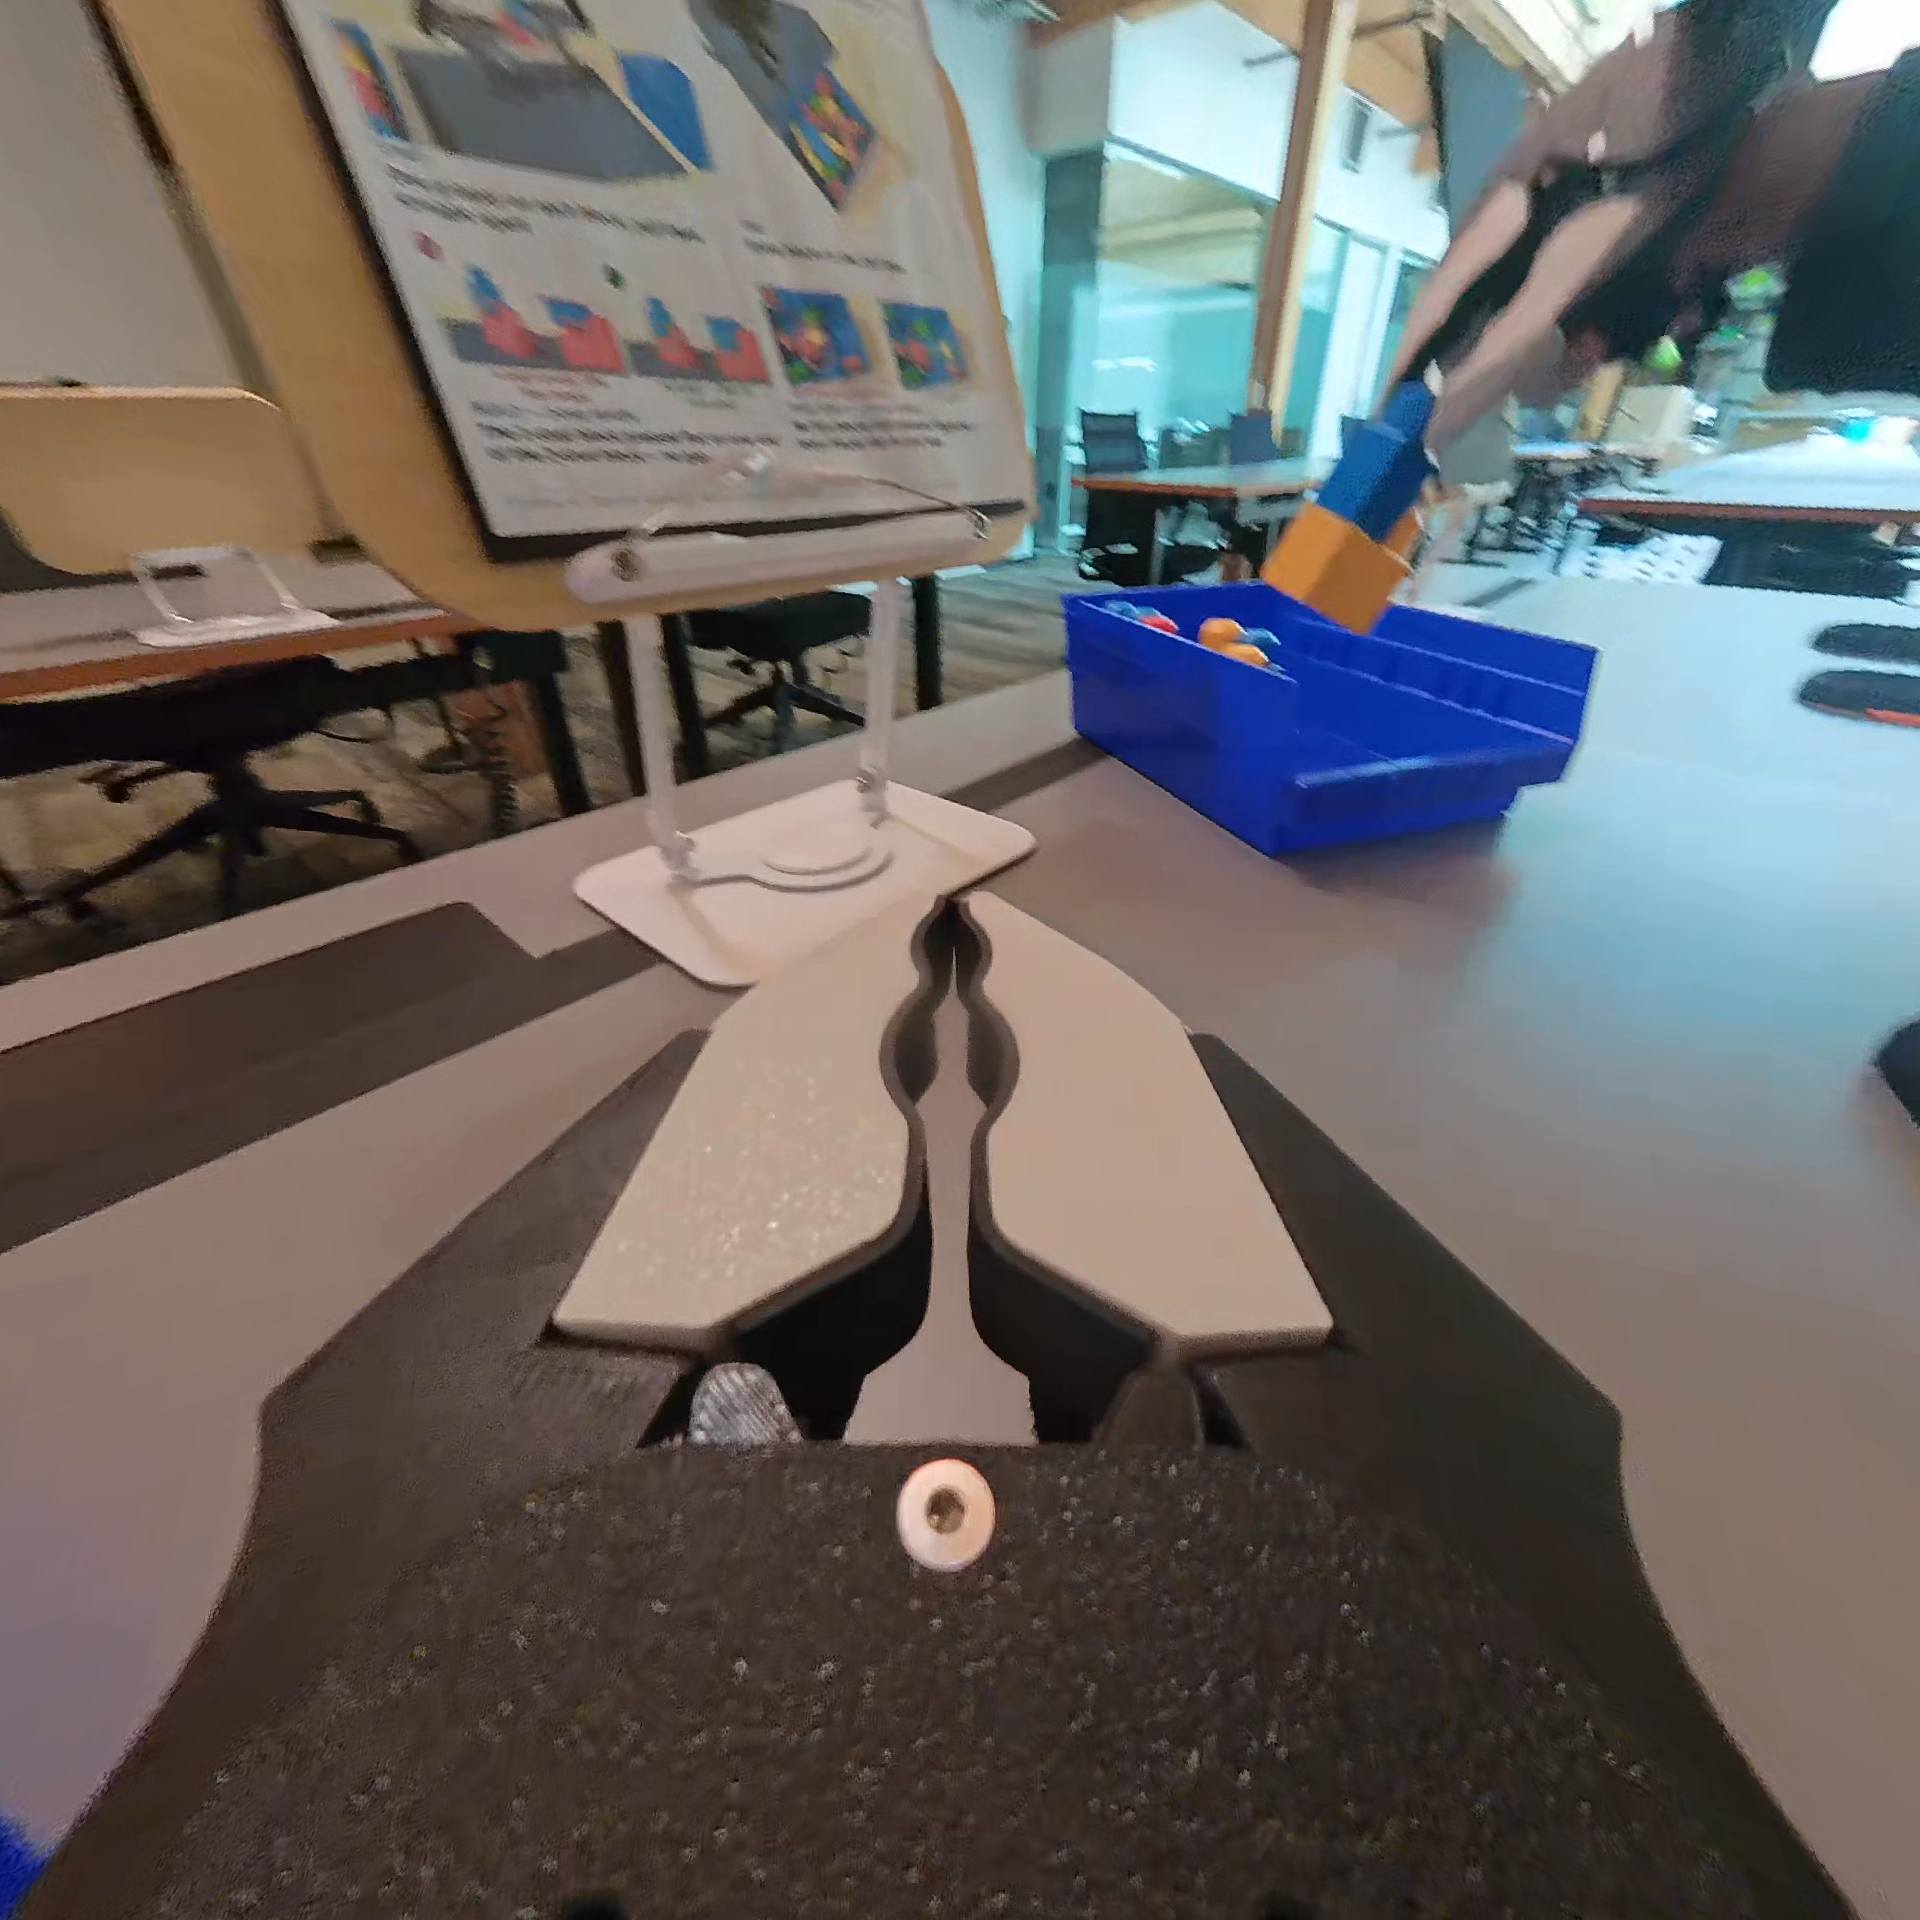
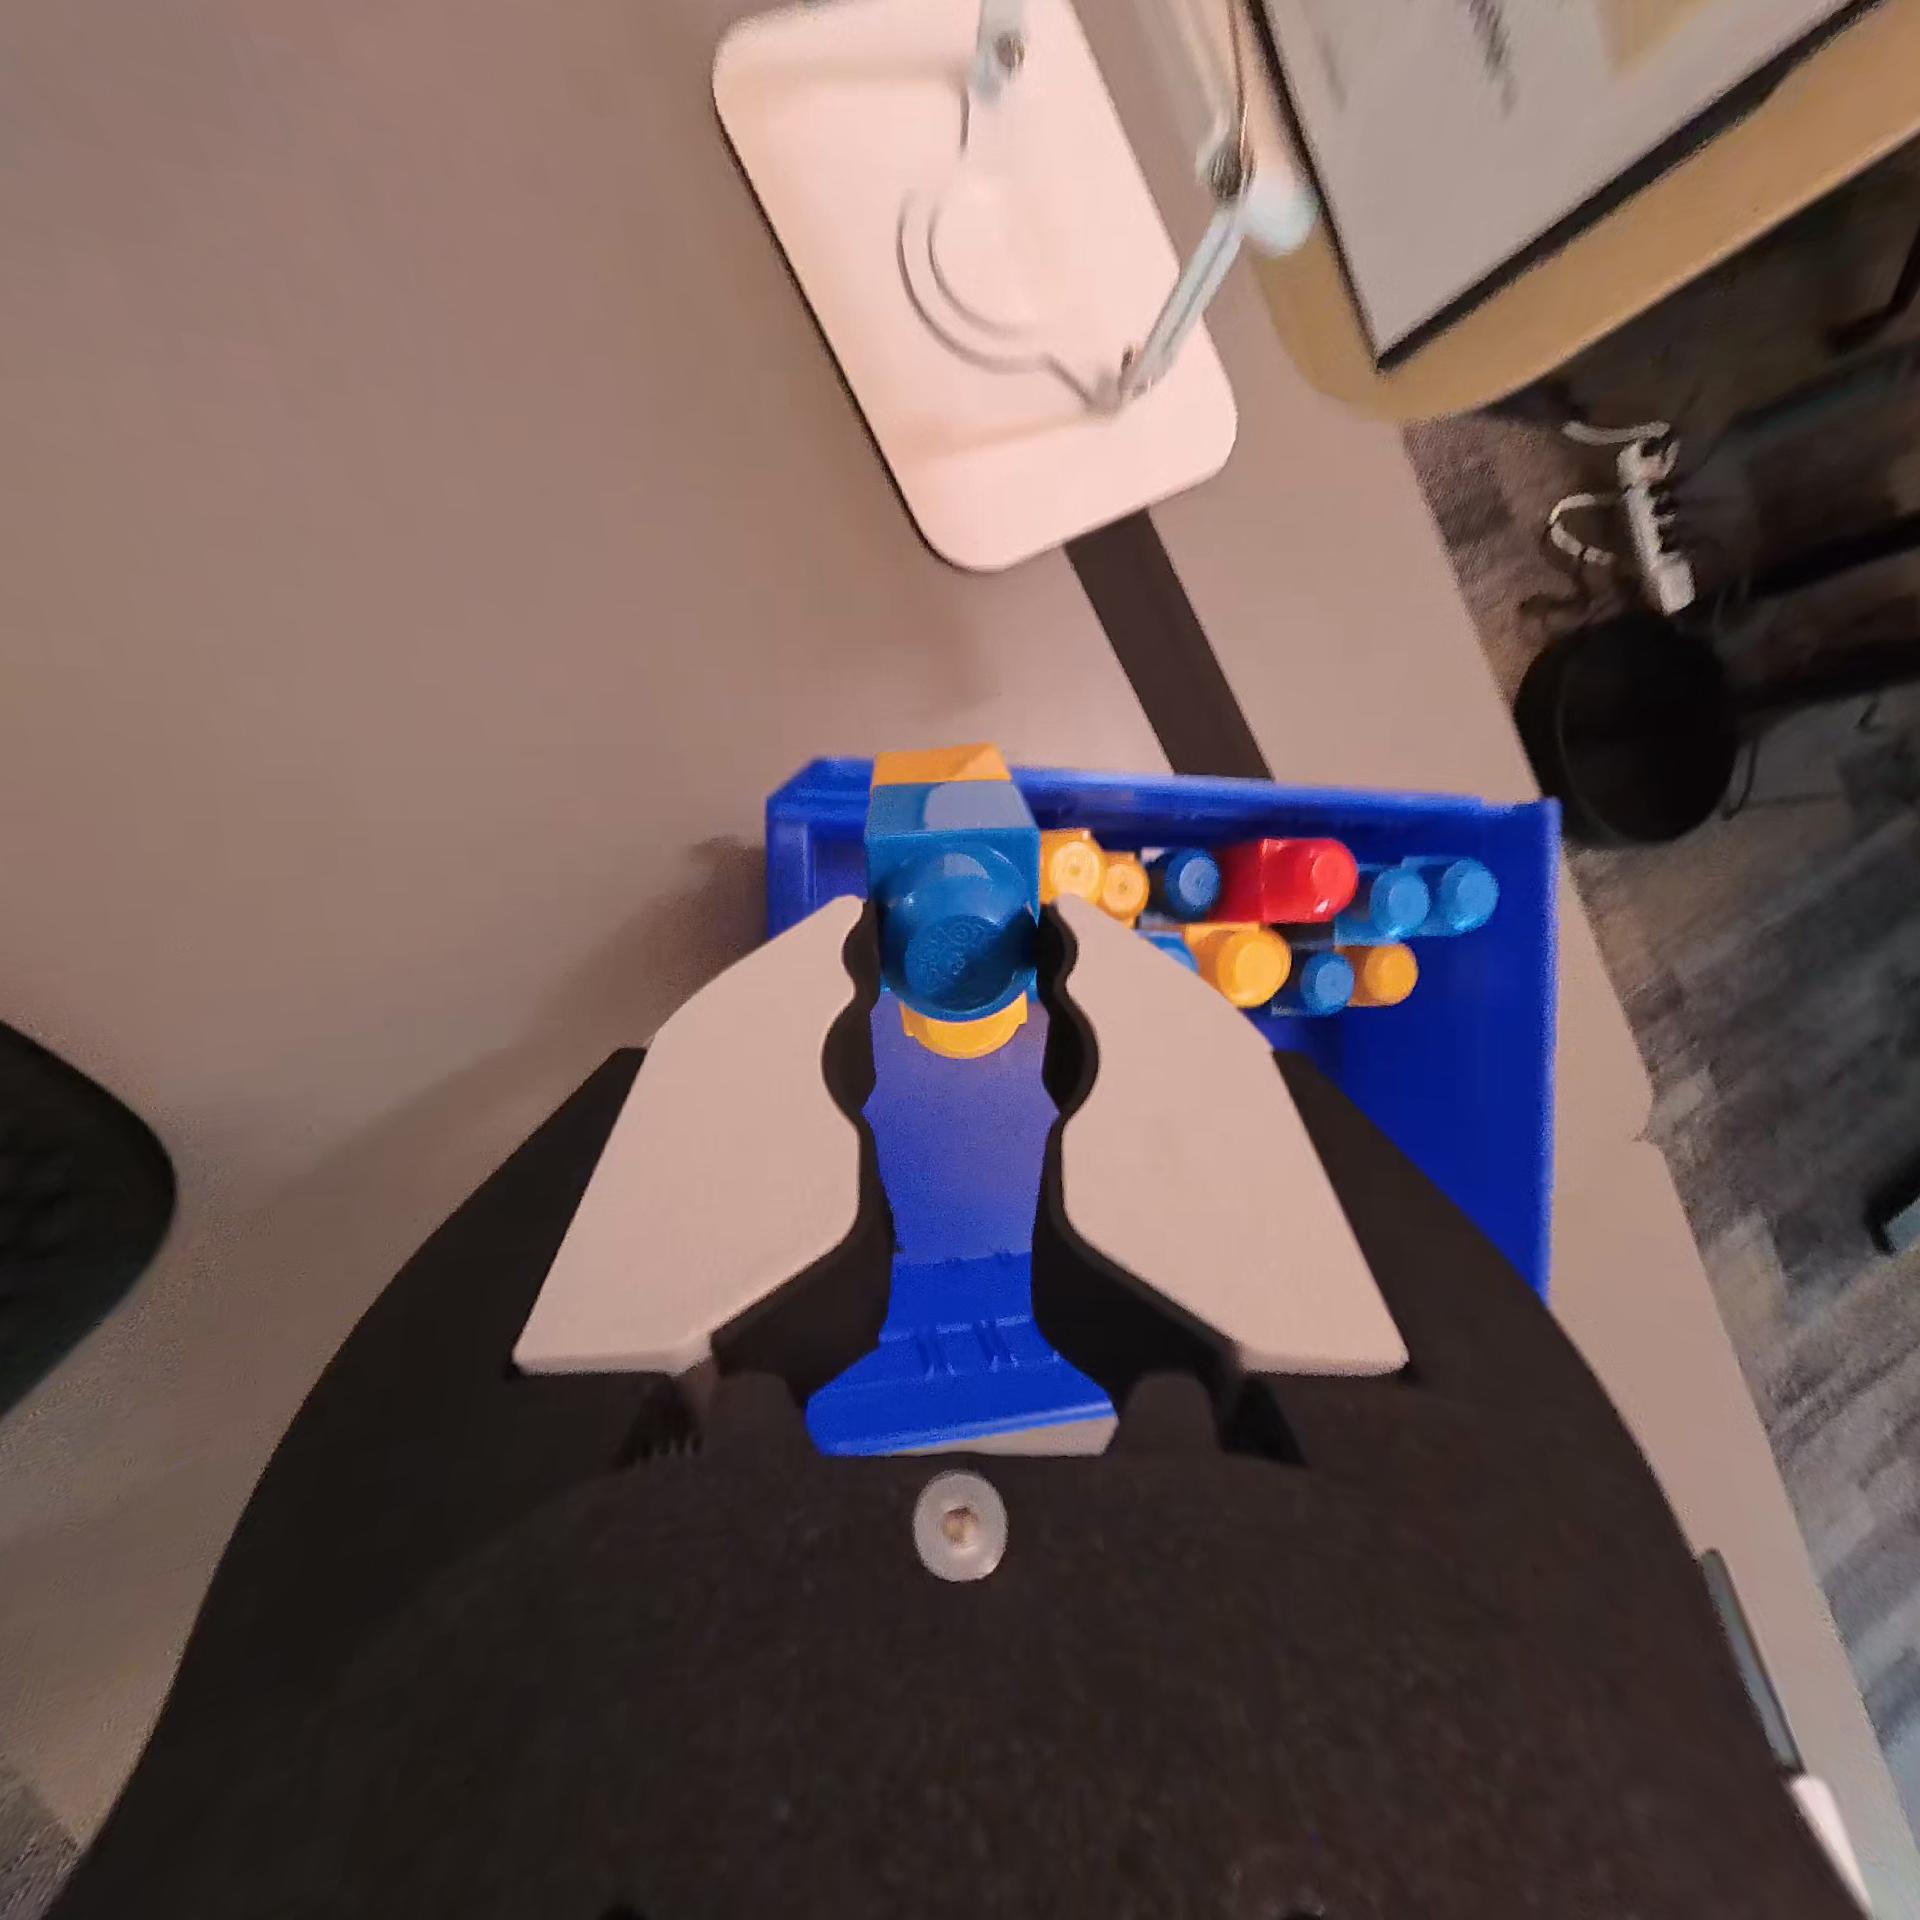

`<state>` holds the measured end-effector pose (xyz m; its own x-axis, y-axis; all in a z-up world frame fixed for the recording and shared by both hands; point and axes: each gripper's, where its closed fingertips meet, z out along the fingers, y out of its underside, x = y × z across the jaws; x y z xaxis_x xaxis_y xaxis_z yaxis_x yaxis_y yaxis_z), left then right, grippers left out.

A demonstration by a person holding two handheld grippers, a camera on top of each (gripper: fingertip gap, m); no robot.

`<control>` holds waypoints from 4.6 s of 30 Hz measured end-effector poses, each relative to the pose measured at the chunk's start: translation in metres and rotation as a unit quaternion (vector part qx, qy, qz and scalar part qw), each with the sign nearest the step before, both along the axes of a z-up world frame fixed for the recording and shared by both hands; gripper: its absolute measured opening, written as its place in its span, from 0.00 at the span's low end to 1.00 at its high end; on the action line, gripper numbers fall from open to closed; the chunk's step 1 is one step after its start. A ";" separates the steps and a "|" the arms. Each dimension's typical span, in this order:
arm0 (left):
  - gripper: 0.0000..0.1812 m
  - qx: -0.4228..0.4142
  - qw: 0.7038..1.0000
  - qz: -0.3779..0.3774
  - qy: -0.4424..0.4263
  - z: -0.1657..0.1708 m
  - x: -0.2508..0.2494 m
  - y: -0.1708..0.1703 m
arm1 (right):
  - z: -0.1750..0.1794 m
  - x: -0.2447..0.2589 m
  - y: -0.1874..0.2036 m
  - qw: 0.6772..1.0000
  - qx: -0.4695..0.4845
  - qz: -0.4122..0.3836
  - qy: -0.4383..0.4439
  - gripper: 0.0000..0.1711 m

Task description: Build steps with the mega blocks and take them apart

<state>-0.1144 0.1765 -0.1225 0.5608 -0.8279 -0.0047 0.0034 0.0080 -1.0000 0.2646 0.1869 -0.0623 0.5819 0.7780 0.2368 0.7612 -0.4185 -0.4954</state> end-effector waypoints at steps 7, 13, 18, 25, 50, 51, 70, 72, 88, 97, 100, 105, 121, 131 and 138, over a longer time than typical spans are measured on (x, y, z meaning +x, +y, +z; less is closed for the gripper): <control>0.00 0.034 0.997 0.064 -0.026 0.012 -0.017 0.010 | -0.064 0.010 0.009 0.997 -0.076 -0.007 -0.014 0.17; 0.00 0.036 0.997 0.066 -0.012 0.007 -0.016 0.012 | -0.098 0.005 0.015 0.991 -0.117 0.006 -0.058 0.17; 0.00 0.031 0.998 0.061 -0.004 0.002 -0.014 0.013 | -0.113 0.001 0.021 0.986 -0.132 0.017 -0.098 0.17; 0.00 0.026 0.998 0.055 0.001 -0.001 -0.011 0.013 | -0.120 -0.001 0.028 0.987 -0.130 0.008 -0.091 0.17; 0.00 0.038 0.998 0.056 0.006 0.004 -0.010 0.009 | 0.085 -0.138 0.024 0.901 0.302 -0.007 0.311 0.12; 0.00 0.038 0.998 0.058 0.006 0.004 -0.011 0.009 | 0.083 -0.146 0.020 0.889 0.318 -0.016 0.328 0.10; 0.00 0.043 0.995 0.094 -0.001 0.022 -0.031 0.015 | -0.044 -0.176 0.003 0.823 0.376 -0.130 0.404 0.00; 0.00 0.065 0.990 0.127 0.003 0.040 -0.046 0.019 | -0.046 -0.174 0.004 0.825 0.369 -0.132 0.407 0.00; 0.27 -0.109 0.904 0.369 0.187 0.041 -0.251 0.189 | -0.058 -0.192 0.006 0.844 0.342 -0.097 0.402 0.00; 0.32 -0.241 0.845 0.380 0.289 -0.052 -0.287 0.232 | -0.066 -0.206 0.006 0.857 0.321 -0.073 0.397 0.00; 0.34 -0.244 0.835 0.372 0.322 -0.064 -0.283 0.240 | -0.067 -0.208 0.006 0.858 0.316 -0.069 0.399 0.00; 0.34 -0.255 0.822 0.364 0.356 -0.077 -0.276 0.251 | -0.070 -0.212 0.005 0.862 0.311 -0.062 0.395 0.00; 0.23 -0.254 0.785 0.381 0.418 -0.099 -0.274 0.269 | -0.076 -0.217 0.005 0.870 0.301 -0.052 0.388 0.00; 0.17 -0.233 0.803 0.359 0.414 -0.079 -0.260 0.253 | -0.076 -0.217 0.004 0.872 0.303 -0.049 0.381 0.00; 0.17 -0.169 0.842 0.335 0.386 -0.010 -0.237 0.227 | -0.075 -0.217 0.003 0.872 0.309 -0.049 0.376 0.00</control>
<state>-0.3512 0.4034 -0.1324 0.8404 -0.3534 -0.4109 -0.5419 -0.5362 -0.6472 0.0479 0.1894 -0.1374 0.8102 0.5745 0.1166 0.0995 0.0613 -0.9931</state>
